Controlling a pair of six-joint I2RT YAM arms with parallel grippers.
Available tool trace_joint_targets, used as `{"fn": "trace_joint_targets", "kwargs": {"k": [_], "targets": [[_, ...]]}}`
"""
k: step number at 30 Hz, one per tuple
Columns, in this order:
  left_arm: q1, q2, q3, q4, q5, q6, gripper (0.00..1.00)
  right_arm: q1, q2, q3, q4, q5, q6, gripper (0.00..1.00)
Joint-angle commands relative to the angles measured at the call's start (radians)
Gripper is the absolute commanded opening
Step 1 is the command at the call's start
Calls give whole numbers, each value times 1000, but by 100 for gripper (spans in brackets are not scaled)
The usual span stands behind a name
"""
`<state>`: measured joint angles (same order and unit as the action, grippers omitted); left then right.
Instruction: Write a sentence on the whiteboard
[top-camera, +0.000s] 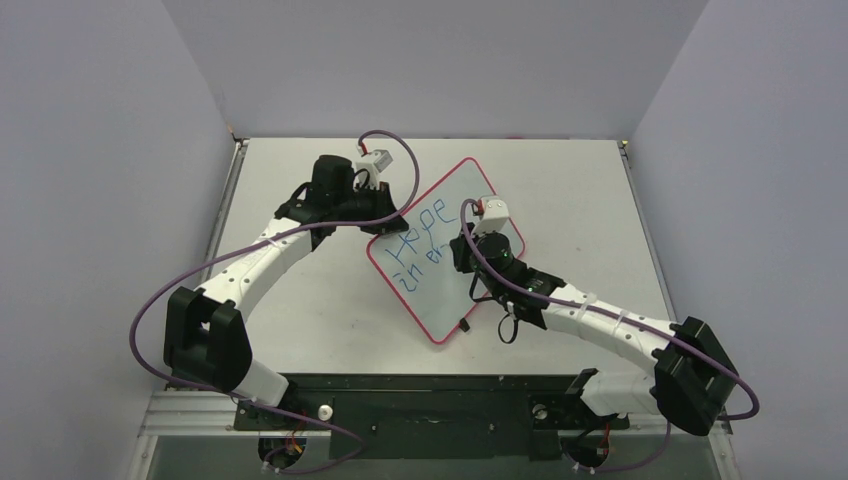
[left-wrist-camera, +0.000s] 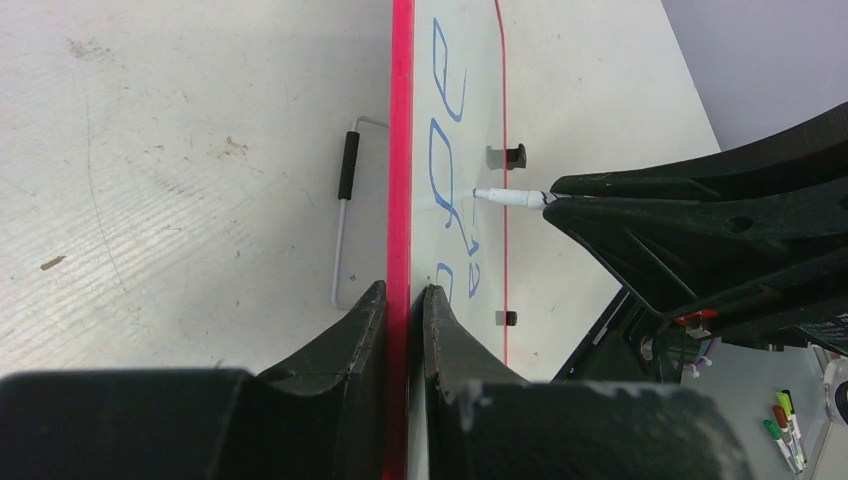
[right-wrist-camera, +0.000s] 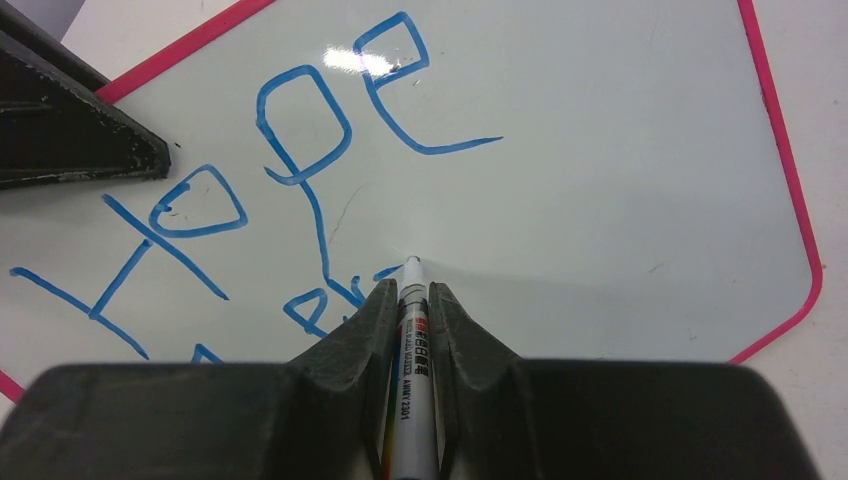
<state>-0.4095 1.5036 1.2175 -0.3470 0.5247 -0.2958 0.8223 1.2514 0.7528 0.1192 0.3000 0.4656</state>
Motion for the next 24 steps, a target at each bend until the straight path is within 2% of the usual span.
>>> {"fn": "trace_joint_targets", "kwargs": {"k": [1,18,24], "targets": [[-2,-20,25,-29,-105,97,0,-5,17,42,29,-29,6,0],[-6,-20,26,-32,-109,99,0,39,26,46,50,-70,-8,0],[-6,-22,28,-32,-108,99,0,42,11,-4,43,-57,2,0]]}}
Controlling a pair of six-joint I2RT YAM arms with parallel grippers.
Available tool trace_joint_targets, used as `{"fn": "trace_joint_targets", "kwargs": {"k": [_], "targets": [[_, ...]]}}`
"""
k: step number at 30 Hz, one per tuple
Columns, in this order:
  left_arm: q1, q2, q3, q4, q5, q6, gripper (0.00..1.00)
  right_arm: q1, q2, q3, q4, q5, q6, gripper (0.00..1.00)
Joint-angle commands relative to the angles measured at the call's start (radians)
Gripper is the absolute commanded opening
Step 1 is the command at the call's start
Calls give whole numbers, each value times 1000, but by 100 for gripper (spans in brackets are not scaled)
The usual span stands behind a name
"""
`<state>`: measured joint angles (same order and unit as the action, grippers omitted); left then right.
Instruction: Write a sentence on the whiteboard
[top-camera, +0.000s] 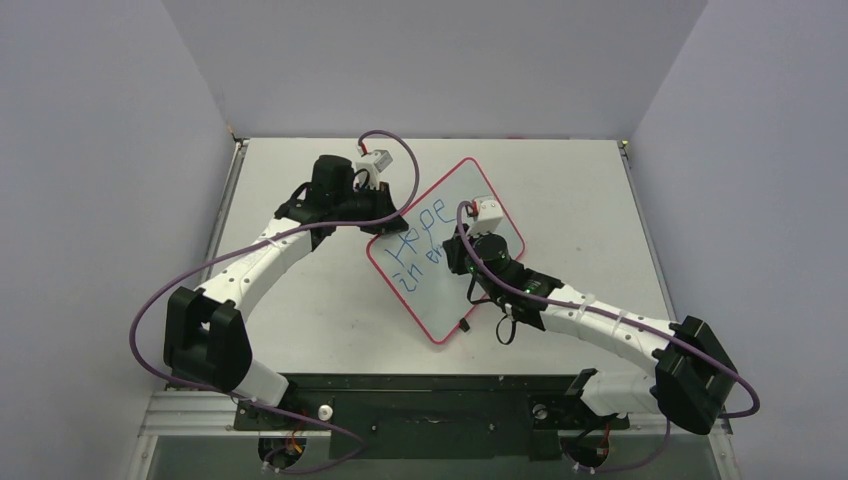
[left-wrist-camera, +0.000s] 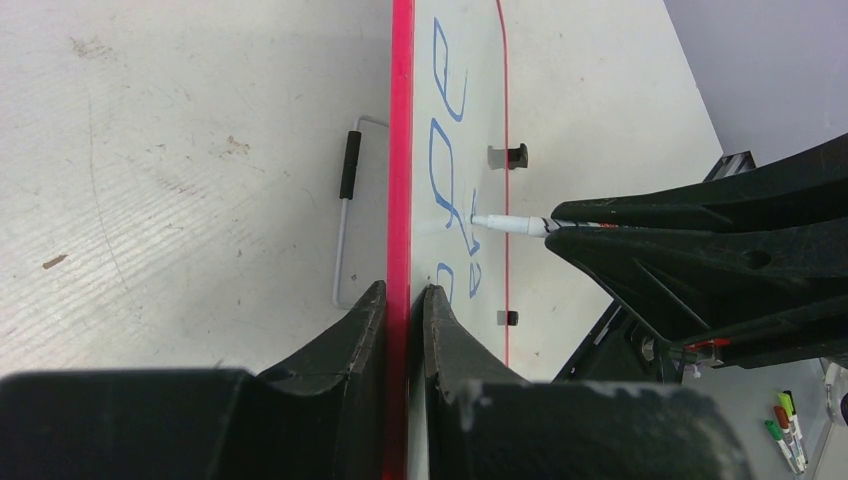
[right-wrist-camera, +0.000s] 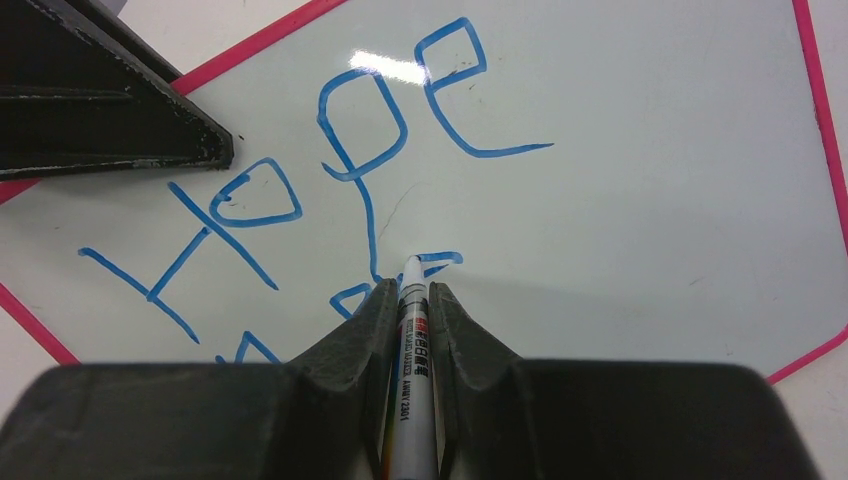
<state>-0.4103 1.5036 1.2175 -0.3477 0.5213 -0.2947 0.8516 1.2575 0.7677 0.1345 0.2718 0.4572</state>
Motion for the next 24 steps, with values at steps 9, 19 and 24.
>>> {"fn": "trace_joint_targets", "kwargs": {"k": [9,19,24], "targets": [[-6,-24,26,-30,-105,98,0,12,-39,-93,12,7,26,0],[-5,-23,25,-30,-105,98,0,0,-51,-84,-15,70,24,0],[-7,-23,24,-31,-105,99,0,-5,-33,-31,-24,81,1,0]]}}
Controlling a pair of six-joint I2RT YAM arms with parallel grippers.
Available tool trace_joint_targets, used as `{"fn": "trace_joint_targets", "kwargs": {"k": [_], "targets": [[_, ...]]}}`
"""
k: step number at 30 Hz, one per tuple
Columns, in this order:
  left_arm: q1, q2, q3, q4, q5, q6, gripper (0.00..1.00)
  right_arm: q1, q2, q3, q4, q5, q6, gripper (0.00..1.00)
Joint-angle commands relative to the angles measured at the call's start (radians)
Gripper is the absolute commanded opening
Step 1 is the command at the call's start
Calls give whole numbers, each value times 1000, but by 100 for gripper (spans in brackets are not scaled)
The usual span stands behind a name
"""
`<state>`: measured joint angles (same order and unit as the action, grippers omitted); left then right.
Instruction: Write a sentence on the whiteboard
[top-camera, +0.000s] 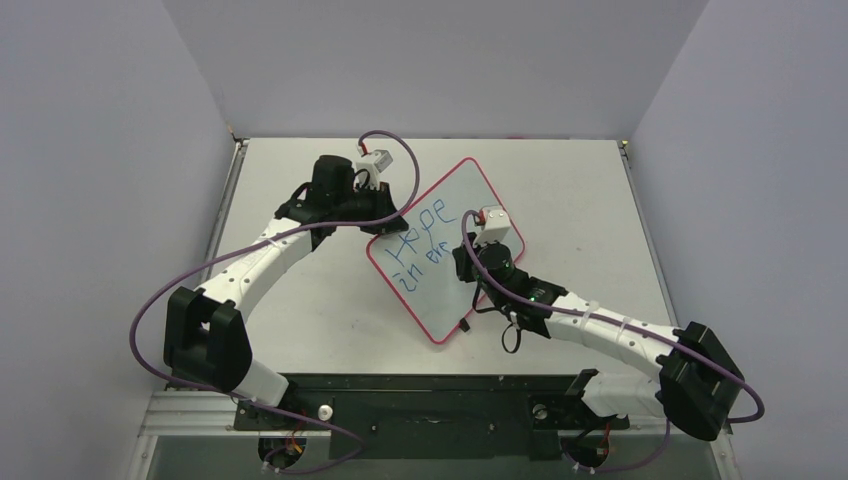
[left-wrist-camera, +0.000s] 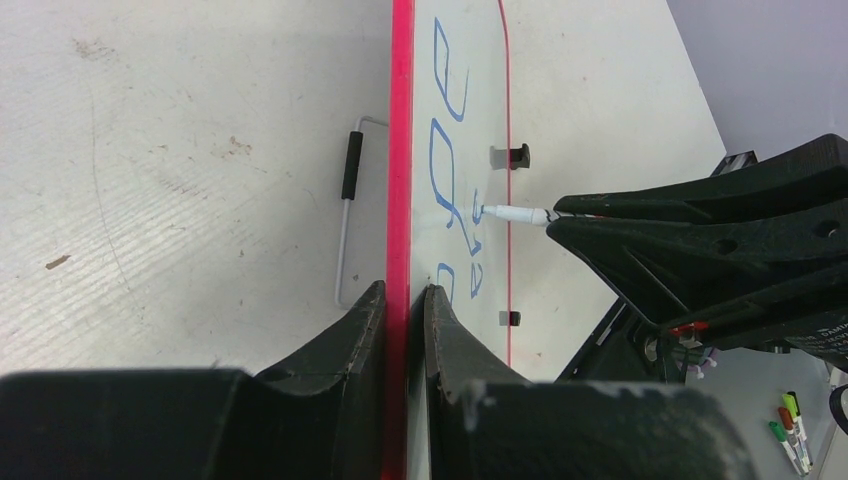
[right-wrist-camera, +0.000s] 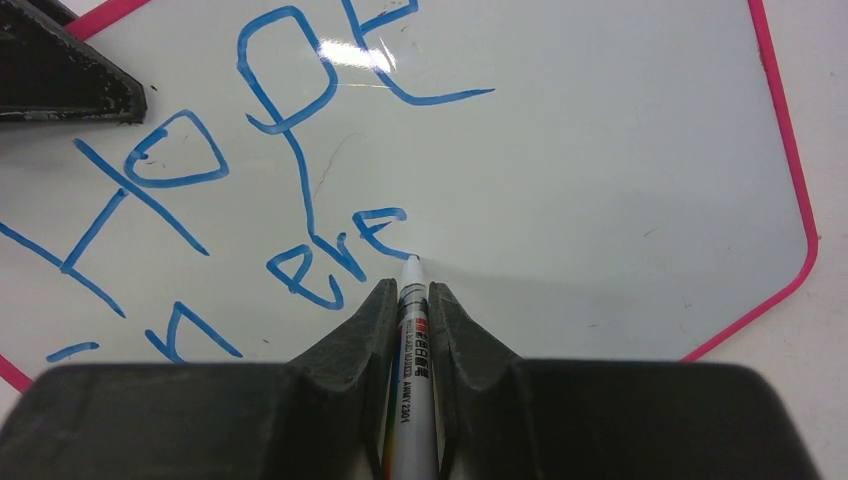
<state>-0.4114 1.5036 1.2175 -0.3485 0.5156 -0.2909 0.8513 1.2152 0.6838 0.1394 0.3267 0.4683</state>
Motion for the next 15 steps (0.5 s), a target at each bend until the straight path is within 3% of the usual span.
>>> {"fn": "trace_joint_targets", "kwargs": {"k": [1,15], "targets": [[-6,-24,25,-30,-99,95,0,-5,10,69,-31,27,-13,0],[-7,-24,24,-32,-102,96,0,-7,13,133,-29,52,-37,0]]}}
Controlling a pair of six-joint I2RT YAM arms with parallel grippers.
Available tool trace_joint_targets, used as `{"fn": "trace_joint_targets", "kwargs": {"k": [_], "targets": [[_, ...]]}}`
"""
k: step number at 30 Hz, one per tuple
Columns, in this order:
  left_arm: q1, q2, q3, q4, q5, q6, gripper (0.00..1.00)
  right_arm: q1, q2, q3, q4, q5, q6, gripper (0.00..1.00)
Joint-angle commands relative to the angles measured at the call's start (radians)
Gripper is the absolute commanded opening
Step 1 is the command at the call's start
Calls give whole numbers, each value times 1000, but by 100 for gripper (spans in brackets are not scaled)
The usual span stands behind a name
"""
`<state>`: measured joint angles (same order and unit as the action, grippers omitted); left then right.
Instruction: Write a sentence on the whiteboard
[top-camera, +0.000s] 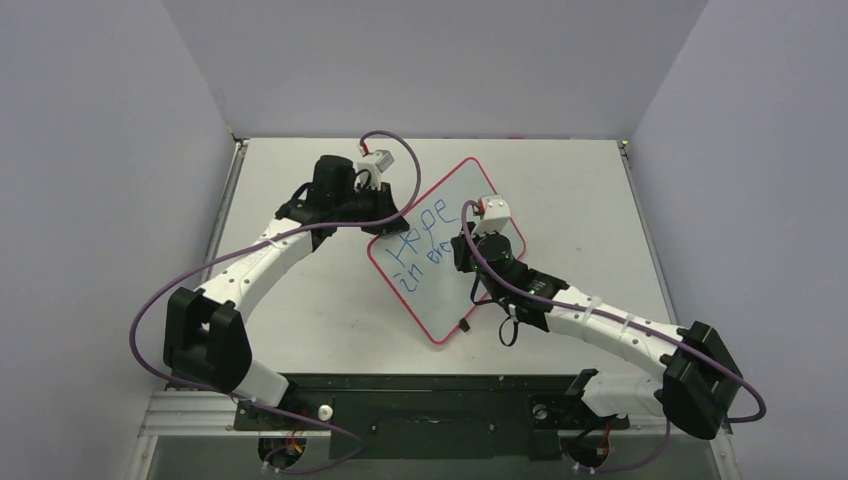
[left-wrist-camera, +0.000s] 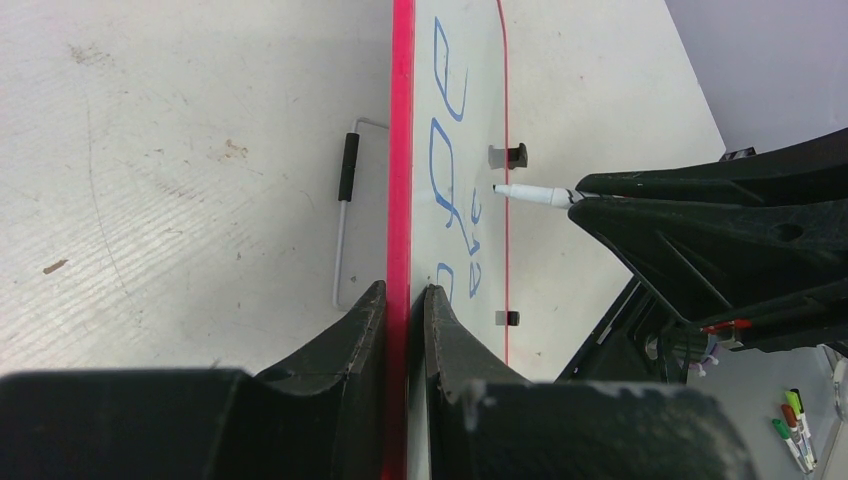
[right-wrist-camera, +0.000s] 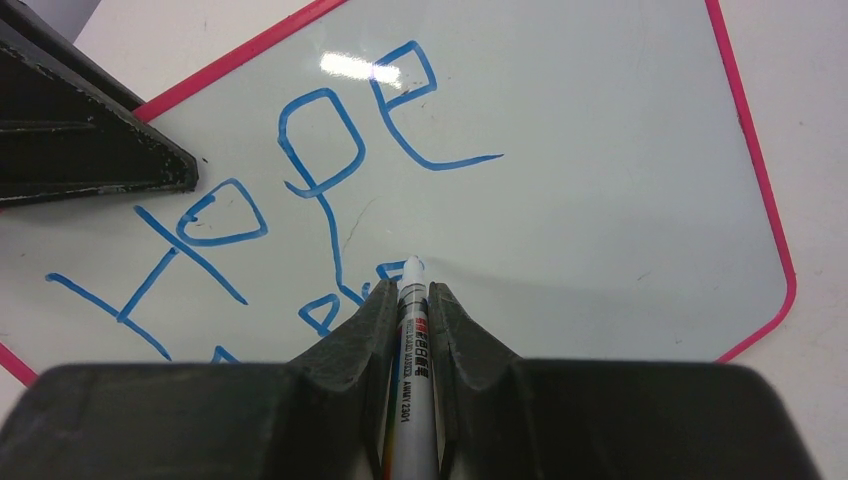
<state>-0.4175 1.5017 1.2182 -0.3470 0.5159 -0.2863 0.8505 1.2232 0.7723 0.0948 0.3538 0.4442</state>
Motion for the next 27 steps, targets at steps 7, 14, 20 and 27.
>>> {"fn": "trace_joint_targets", "kwargs": {"k": [7,14,20,27], "targets": [[-3,-22,23,-33,-104,93,0,-13,45,58,36,9,-11,0],[-4,-25,23,-36,-106,95,0,-17,65,51,39,9,-18,0],[-6,-27,23,-36,-106,95,0,-16,50,1,35,5,-3,0],[-6,-25,24,-36,-106,95,0,-16,22,-46,27,6,9,0]]}}
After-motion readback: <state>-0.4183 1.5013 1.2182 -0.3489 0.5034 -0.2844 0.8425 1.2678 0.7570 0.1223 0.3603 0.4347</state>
